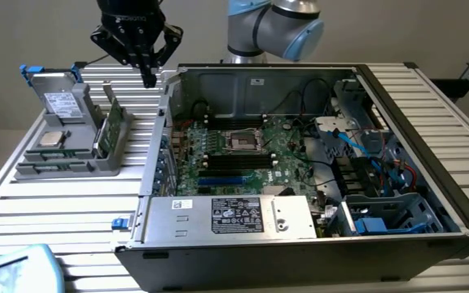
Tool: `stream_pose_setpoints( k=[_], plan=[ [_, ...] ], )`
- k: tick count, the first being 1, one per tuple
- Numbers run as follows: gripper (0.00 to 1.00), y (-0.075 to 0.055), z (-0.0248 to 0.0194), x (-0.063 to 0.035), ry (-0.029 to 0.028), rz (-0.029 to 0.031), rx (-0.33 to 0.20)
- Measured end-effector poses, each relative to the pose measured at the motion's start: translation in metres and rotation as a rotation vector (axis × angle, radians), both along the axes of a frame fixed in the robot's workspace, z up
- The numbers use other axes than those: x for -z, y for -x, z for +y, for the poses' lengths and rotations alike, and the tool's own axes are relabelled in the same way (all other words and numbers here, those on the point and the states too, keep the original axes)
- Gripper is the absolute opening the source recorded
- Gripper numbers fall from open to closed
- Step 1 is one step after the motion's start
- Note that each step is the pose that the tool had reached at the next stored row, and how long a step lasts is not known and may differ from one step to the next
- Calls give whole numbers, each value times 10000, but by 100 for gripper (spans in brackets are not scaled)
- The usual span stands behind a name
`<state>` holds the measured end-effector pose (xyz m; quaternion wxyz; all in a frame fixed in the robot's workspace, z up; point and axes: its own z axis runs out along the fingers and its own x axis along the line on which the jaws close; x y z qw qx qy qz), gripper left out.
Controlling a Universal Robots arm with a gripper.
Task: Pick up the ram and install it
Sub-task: 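Reach for the ram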
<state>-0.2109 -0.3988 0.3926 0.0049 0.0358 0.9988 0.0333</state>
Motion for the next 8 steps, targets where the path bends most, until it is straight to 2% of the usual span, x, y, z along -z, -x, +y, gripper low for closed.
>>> stream_pose_setpoints(
  k=[8],
  plan=[
    [11, 275, 0, 0, -39, 72, 0]
  ],
)
